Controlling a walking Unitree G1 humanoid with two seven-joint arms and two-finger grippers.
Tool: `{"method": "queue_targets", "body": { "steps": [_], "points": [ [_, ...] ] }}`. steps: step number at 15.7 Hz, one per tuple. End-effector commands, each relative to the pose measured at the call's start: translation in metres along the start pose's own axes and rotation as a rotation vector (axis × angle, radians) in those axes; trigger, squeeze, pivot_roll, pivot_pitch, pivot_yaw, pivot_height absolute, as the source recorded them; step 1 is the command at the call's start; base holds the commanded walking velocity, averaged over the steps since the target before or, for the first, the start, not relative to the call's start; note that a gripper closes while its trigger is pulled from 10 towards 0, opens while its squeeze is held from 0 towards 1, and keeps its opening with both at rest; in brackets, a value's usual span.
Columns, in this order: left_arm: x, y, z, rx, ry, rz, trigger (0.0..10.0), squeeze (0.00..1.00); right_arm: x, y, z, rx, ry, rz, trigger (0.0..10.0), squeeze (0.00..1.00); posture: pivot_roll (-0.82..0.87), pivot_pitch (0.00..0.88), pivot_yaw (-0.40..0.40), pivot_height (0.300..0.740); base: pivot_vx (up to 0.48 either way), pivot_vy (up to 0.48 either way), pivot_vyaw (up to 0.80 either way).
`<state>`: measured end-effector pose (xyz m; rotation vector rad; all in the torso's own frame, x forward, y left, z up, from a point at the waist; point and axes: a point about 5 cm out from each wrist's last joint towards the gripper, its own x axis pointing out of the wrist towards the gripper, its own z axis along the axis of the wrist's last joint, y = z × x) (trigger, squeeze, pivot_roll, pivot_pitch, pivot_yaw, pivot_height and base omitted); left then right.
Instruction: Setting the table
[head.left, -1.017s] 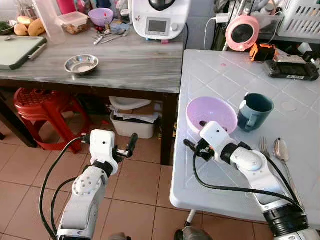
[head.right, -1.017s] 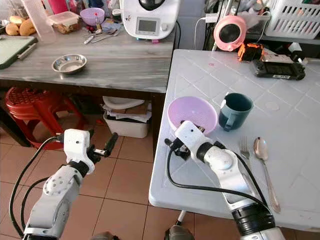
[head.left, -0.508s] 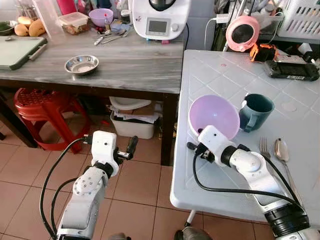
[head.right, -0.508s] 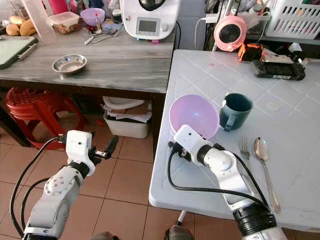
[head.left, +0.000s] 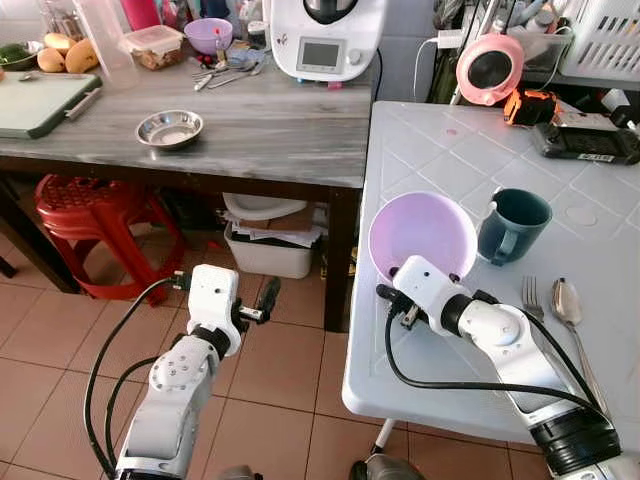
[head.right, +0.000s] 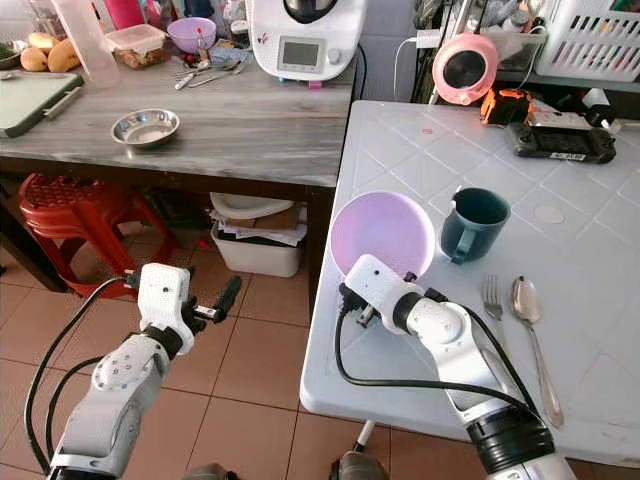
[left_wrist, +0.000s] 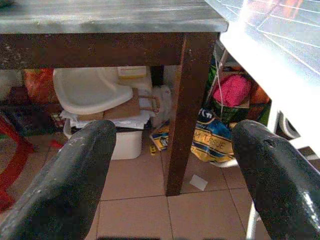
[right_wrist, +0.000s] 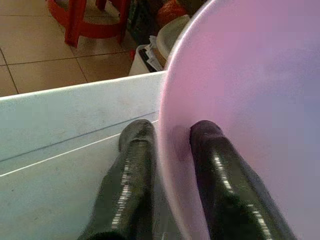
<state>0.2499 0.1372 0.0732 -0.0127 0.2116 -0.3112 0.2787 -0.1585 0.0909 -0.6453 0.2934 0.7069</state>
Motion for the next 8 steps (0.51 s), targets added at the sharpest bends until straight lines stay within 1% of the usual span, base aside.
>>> {"method": "queue_targets", "body": {
  "steps": [1, 6, 8],
  "points": [
    [0.002, 0.0009, 0.0001, 0.017, 0.013, -0.002, 10.0, 0.0, -0.0022, 0.0014, -0.0095, -0.009, 0.055, 0.012, 0.0, 0.0, -0.07, 0.0, 0.036, 0.74, 0.0, 0.0, 0.0],
    [0.0031, 0.0018, 0.0003, 0.016, 0.007, 0.007, 10.0, 0.0, -0.0019, 0.0016, -0.012, -0.034, 0.06, 0.011, 0.0, 0.0, -0.07, 0.0, 0.035, 0.74, 0.0, 0.0, 0.0],
    [0.0031, 0.0035, 0.0016, 0.011, 0.0, 0.025, 10.0, 0.0, -0.0019, 0.0008, -0.0107, -0.038, 0.048, -0.018, 0.0, 0.0, -0.07, 0.0, 0.036, 0.74, 0.0, 0.0, 0.0]
  ]
}}
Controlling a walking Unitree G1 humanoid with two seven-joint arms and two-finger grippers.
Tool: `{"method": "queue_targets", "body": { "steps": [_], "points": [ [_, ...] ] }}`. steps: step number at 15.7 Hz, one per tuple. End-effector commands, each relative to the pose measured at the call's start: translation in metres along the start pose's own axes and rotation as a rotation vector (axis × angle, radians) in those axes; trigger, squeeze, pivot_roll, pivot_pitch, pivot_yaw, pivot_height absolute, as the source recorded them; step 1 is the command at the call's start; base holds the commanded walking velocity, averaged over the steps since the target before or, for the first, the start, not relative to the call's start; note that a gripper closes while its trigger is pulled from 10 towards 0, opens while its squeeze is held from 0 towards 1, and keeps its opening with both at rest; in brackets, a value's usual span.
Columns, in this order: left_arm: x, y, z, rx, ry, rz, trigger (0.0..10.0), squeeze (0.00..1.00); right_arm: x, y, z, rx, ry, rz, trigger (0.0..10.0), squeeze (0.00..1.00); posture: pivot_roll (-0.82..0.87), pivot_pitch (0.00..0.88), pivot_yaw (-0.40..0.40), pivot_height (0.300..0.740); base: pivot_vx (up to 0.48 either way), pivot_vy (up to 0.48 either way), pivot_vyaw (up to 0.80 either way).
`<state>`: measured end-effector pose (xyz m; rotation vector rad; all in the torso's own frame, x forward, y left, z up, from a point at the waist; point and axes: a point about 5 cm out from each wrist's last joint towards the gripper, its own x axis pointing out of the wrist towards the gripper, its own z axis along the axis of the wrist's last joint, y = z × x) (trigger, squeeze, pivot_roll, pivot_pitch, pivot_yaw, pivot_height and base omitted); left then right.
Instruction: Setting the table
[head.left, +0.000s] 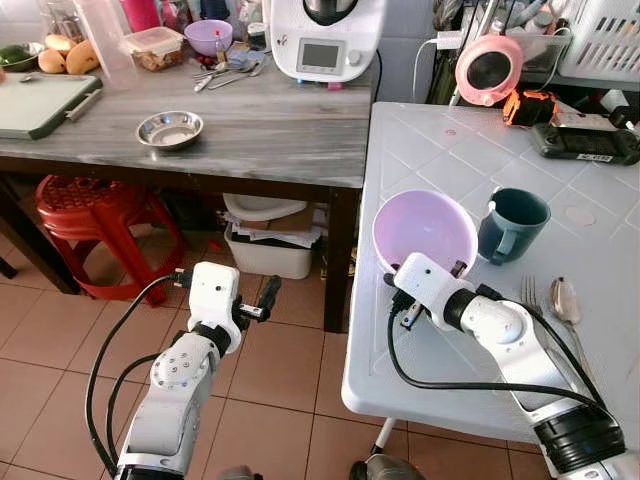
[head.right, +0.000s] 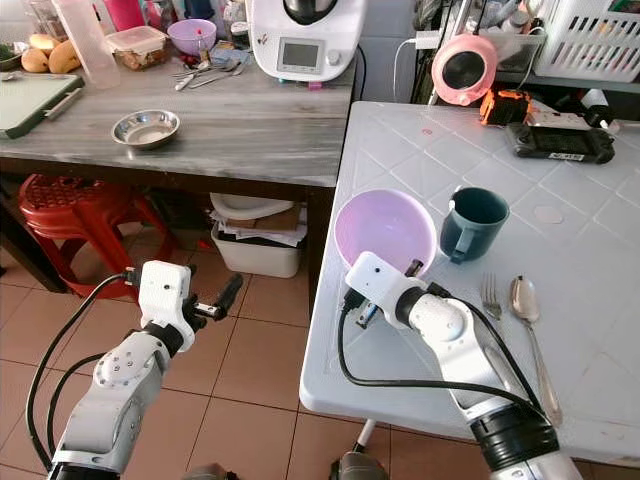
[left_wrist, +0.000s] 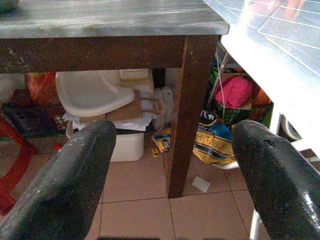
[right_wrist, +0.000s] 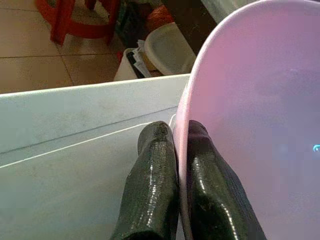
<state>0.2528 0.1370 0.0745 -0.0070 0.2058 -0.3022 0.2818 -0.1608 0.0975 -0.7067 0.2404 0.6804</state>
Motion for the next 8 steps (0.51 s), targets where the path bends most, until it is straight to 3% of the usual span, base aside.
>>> {"method": "queue_targets", "body": {
  "steps": [1, 5, 7, 8],
  "points": [
    [0.001, 0.004, 0.0, 0.001, 0.005, 0.026, 10.0, 0.0, -0.001, 0.007, -0.012, 0.03, 0.05, -0.002, 0.0, 0.0, -0.07, 0.0, 0.035, 0.74, 0.0, 0.0, 0.0],
    [0.002, 0.005, 0.0, -0.012, -0.002, 0.048, 10.0, 0.0, -0.006, 0.009, -0.016, 0.112, 0.005, -0.13, 0.0, 0.0, -0.06, 0.0, 0.024, 0.74, 0.0, 0.0, 0.0],
    [0.002, 0.003, 0.0, -0.015, -0.003, 0.032, 10.0, 0.0, -0.006, 0.003, -0.009, 0.111, -0.045, -0.2, 0.0, 0.0, -0.06, 0.0, 0.023, 0.74, 0.0, 0.422, 0.0],
    [0.002, 0.003, 0.0, -0.016, -0.004, 0.031, 10.0, 0.0, -0.006, 0.002, -0.005, 0.115, -0.071, -0.218, 1.6, 0.0, -0.06, 0.0, 0.023, 0.74, 0.0, 0.48, 0.0]
  ]
}}
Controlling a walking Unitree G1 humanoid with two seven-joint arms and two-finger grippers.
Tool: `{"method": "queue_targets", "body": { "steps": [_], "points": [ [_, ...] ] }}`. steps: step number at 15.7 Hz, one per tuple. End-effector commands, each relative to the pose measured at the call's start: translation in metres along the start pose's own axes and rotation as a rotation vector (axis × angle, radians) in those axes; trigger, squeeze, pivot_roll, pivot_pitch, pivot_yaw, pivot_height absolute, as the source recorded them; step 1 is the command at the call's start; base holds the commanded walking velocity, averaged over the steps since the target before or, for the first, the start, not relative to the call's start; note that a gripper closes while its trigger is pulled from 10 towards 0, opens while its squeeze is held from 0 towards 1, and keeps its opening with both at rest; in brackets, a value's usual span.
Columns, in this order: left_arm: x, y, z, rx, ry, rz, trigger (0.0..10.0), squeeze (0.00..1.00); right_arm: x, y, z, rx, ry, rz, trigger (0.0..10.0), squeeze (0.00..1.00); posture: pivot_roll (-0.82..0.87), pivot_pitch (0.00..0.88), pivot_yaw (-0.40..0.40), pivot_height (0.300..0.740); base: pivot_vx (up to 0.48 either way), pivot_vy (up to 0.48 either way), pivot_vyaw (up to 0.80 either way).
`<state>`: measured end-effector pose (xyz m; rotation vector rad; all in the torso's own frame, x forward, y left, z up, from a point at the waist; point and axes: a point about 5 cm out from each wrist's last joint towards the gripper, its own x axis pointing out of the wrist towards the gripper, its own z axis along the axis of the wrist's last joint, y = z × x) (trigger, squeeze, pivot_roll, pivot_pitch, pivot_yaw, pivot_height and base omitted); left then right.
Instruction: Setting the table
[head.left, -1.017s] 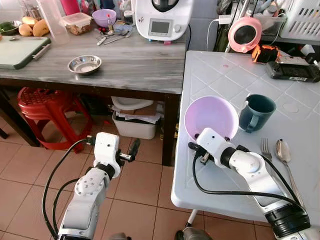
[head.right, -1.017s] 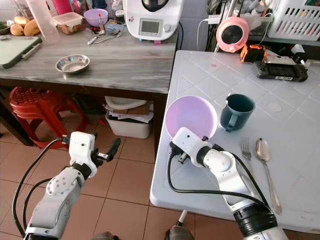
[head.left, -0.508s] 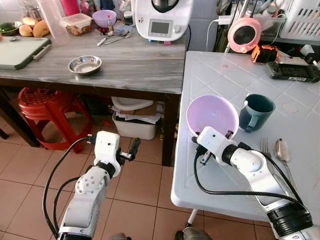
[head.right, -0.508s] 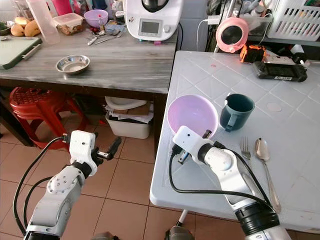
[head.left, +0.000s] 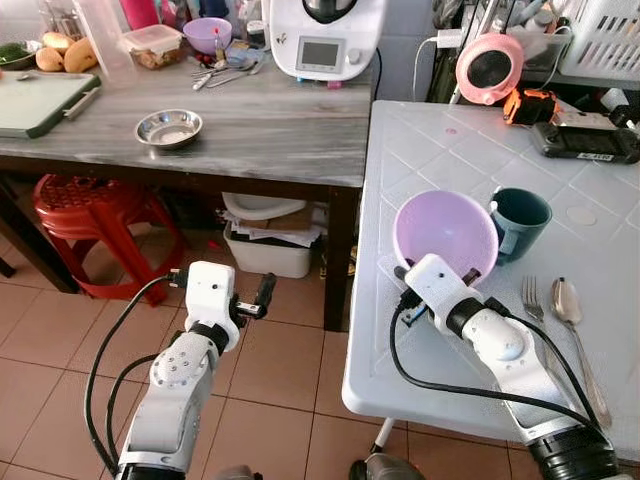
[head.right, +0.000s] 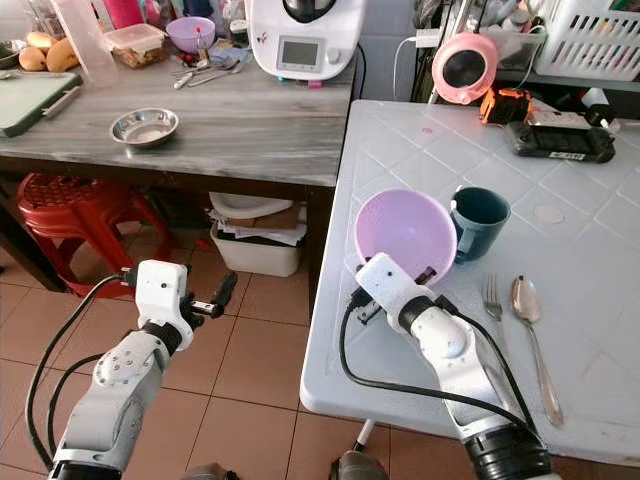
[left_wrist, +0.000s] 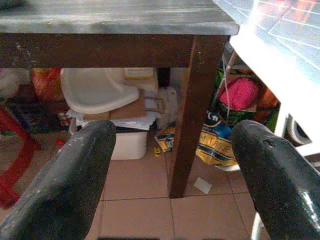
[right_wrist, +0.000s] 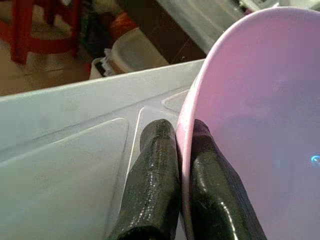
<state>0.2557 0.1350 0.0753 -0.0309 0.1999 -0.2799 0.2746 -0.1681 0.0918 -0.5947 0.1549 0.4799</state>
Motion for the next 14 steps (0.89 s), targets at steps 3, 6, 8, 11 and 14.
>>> {"method": "queue_targets", "body": {
  "steps": [3, 6, 8, 11, 14],
  "points": [
    [0.002, 0.003, 0.001, 0.009, -0.004, 0.017, 10.0, 0.0, 0.005, -0.007, 0.021, 0.01, -0.121, -0.091, 10.0, 0.0, -0.07, 0.0, 0.021, 0.74, 0.0, 0.48, 0.0],
    [0.002, 0.002, 0.001, 0.007, -0.009, 0.016, 10.0, 0.0, 0.004, -0.008, 0.023, 0.039, -0.135, -0.122, 10.0, 0.0, -0.07, 0.0, 0.016, 0.74, 0.0, 0.48, 0.0],
    [0.003, 0.001, 0.003, 0.019, -0.024, 0.017, 10.0, 0.0, 0.004, -0.008, 0.023, 0.041, -0.137, -0.128, 10.0, 0.0, -0.07, 0.0, 0.016, 0.74, 0.0, 0.48, -0.74],
    [0.003, 0.0, 0.008, 0.015, -0.069, -0.004, 10.0, 0.0, 0.005, -0.009, 0.025, 0.04, -0.149, -0.137, 10.0, 0.0, -0.07, 0.0, 0.021, 0.74, 0.0, 0.476, -0.79],
    [0.004, -0.002, 0.014, 0.009, -0.101, -0.013, 10.0, 0.0, 0.005, -0.007, 0.027, 0.039, -0.162, -0.134, 10.0, 0.0, -0.07, 0.0, 0.022, 0.74, 0.0, 0.465, -0.35]
  ]
}}
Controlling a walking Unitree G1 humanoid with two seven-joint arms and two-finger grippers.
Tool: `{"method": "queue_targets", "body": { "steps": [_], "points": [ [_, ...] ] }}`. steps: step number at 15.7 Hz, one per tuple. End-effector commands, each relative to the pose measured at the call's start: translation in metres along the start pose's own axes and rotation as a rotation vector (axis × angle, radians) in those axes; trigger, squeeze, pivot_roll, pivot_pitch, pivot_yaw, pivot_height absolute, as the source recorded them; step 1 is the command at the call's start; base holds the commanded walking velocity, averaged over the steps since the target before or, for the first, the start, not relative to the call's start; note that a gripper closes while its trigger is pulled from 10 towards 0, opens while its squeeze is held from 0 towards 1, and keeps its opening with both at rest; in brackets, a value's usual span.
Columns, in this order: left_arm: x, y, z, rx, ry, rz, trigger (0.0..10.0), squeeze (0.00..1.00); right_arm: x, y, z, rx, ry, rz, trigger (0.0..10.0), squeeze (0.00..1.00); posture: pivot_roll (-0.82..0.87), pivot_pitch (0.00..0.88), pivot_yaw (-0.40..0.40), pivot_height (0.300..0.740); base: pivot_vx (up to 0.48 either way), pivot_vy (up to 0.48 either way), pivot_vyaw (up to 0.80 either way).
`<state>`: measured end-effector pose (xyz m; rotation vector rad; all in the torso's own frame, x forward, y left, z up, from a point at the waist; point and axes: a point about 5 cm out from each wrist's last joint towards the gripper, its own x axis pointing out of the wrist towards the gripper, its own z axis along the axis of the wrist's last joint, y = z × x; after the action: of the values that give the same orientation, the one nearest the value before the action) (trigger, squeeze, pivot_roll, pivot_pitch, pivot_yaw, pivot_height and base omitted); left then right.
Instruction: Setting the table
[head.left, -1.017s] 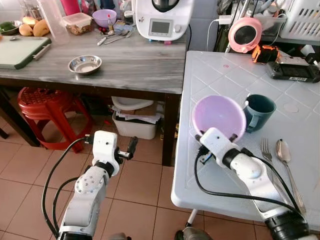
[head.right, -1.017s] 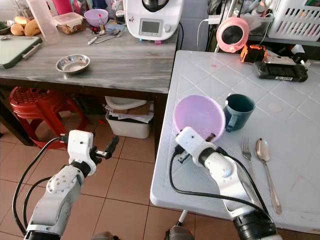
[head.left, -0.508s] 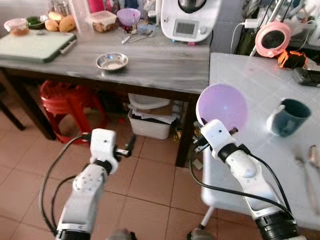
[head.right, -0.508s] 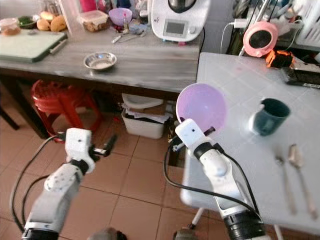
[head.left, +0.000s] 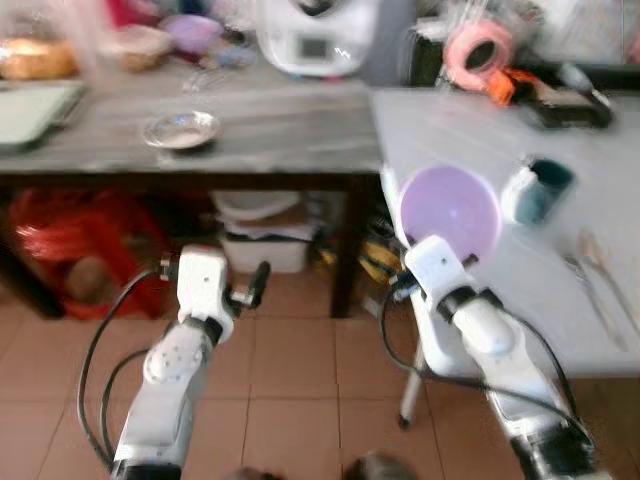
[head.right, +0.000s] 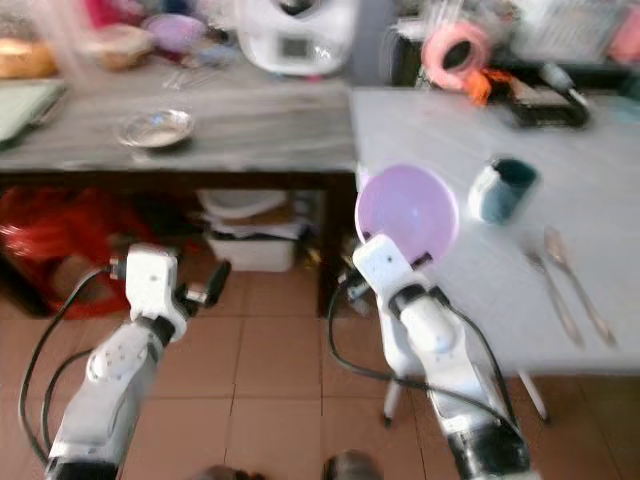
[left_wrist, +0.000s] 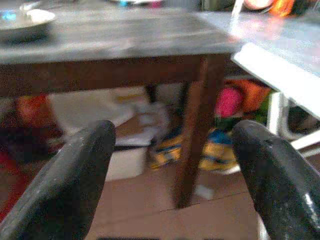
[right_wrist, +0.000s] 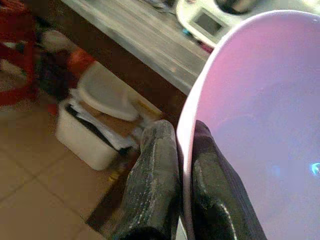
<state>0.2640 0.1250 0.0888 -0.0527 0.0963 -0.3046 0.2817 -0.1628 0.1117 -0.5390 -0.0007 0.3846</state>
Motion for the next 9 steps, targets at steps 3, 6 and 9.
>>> {"method": "queue_targets", "body": {
  "steps": [3, 6, 9],
  "points": [
    [-0.0042, 0.0072, 0.0003, 0.032, -0.011, 0.025, 10.0, 0.0, 0.0031, 0.003, 0.0093, 0.006, -0.045, -0.007, 10.0, 0.0, -0.07, 0.0, 0.023, 0.74, 0.081, 0.436, 0.0],
    [-0.003, 0.0086, 0.0016, 0.041, -0.027, 0.038, 10.0, 0.0, 0.0036, 0.0038, 0.0103, 0.001, -0.053, -0.003, 10.0, 0.0, -0.07, 0.0, 0.022, 0.74, 0.244, 0.414, 0.0],
    [-0.0019, 0.0095, 0.0033, 0.043, -0.04, 0.049, 10.0, 0.0, 0.0034, 0.0061, 0.0119, -0.002, -0.067, -0.001, 10.0, 0.0, -0.07, 0.0, 0.022, 0.74, 0.251, 0.41, 0.0]
  ]
}}
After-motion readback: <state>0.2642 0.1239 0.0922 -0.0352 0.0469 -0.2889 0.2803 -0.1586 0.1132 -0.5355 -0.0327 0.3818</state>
